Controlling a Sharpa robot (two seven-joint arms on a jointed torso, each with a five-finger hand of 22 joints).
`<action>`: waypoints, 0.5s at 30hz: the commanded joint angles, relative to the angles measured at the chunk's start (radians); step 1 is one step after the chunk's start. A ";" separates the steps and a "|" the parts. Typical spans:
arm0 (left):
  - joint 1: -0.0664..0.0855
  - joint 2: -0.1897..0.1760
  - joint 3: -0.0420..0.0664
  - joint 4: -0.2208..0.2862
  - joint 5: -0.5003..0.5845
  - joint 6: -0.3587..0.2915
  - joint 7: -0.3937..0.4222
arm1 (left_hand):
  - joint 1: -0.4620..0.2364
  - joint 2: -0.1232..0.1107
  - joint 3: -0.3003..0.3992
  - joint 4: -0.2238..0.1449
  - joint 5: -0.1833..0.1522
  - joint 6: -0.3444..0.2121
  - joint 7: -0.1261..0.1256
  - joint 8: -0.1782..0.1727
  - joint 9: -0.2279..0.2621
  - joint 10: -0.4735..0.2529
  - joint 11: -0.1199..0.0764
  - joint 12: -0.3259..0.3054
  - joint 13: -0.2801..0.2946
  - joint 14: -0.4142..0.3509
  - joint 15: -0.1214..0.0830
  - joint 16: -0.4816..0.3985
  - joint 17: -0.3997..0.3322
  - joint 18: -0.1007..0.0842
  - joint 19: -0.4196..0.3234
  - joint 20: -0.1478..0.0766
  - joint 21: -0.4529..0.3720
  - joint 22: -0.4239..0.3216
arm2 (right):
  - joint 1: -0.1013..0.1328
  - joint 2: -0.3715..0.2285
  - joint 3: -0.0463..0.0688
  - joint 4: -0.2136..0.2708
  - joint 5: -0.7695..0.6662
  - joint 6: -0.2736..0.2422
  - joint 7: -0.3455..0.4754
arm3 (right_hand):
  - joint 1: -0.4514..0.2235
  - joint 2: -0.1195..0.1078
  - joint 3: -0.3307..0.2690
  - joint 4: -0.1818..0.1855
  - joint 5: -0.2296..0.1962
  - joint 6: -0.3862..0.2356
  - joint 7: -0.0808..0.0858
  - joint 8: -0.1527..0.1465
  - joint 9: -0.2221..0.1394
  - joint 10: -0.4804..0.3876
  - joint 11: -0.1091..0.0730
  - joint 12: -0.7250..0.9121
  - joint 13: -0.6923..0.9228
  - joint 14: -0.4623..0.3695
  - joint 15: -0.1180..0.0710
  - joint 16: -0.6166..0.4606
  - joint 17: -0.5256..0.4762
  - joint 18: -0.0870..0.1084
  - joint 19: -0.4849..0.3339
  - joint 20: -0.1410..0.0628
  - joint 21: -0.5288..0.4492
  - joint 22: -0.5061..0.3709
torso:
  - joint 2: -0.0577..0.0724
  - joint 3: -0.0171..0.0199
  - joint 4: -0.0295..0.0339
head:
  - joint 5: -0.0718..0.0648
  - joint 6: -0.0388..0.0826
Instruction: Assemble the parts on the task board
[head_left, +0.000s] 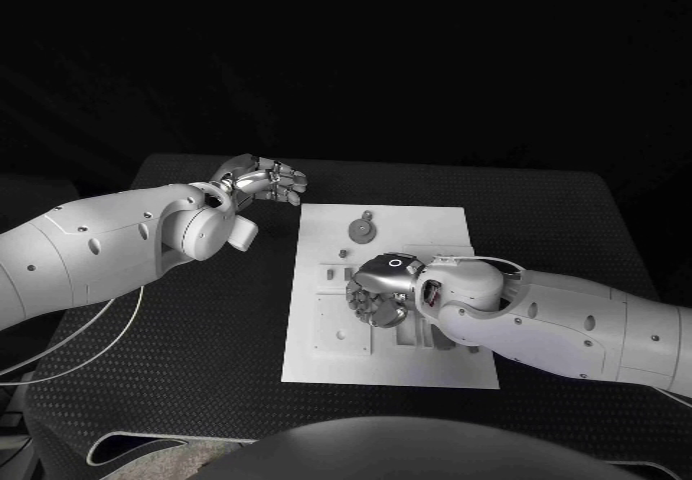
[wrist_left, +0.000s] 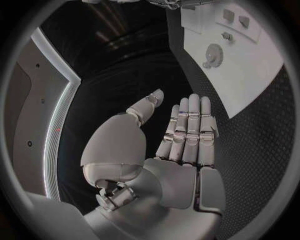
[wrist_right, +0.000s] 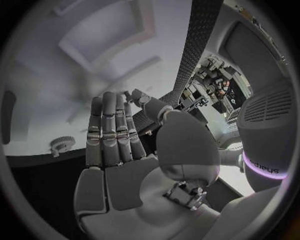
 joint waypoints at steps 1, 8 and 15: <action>0.001 0.001 0.001 0.001 0.006 0.014 0.006 | 0.003 -0.006 -0.004 0.002 0.005 -0.009 -0.001 0.001 -0.001 -0.006 0.001 0.004 -0.002 0.005 0.003 -0.004 0.002 0.009 0.002 0.001 0.004 -0.002 | 0.000 -0.022 0.000 0.013 0.012 -0.063 0.010 | 0.003 -0.013 -0.007 0.000 -0.003 -0.024 0.008 -0.013 -0.007 -0.015 0.004 -0.009 -0.002 -0.006 0.002 -0.001 0.002 0.002 -0.003 0.004 0.005 0.025 | 0.000 0.0007 -0.0003 | -0.003 0.000; 0.001 -0.002 0.001 -0.005 0.006 0.013 0.006 | 0.003 -0.006 -0.005 0.002 0.004 -0.009 0.000 0.001 -0.001 -0.006 0.001 0.004 -0.002 0.005 0.003 -0.005 0.003 0.009 0.002 0.001 0.004 -0.002 | 0.045 -0.092 0.022 0.057 0.124 -0.116 0.021 | -0.016 -0.049 -0.011 0.029 -0.004 -0.071 0.018 -0.036 -0.019 -0.041 0.012 -0.021 -0.003 0.008 0.007 0.006 0.007 0.006 0.007 0.003 0.019 0.026 | 0.000 0.0004 -0.0009 | -0.014 0.013; 0.001 -0.003 0.001 -0.005 0.008 0.015 0.006 | 0.002 -0.007 -0.005 0.002 0.004 -0.009 0.000 0.001 -0.001 -0.006 0.001 0.004 -0.002 0.005 0.003 -0.006 0.003 0.008 0.002 0.001 0.004 -0.002 | 0.114 -0.182 0.067 0.057 0.192 -0.088 -0.010 | -0.015 -0.052 -0.016 0.049 -0.003 -0.065 0.026 -0.027 -0.019 -0.016 -0.002 -0.002 0.015 0.032 -0.006 0.033 0.023 0.006 0.030 -0.009 0.047 0.027 | -0.001 -0.0009 -0.0018 | -0.029 0.037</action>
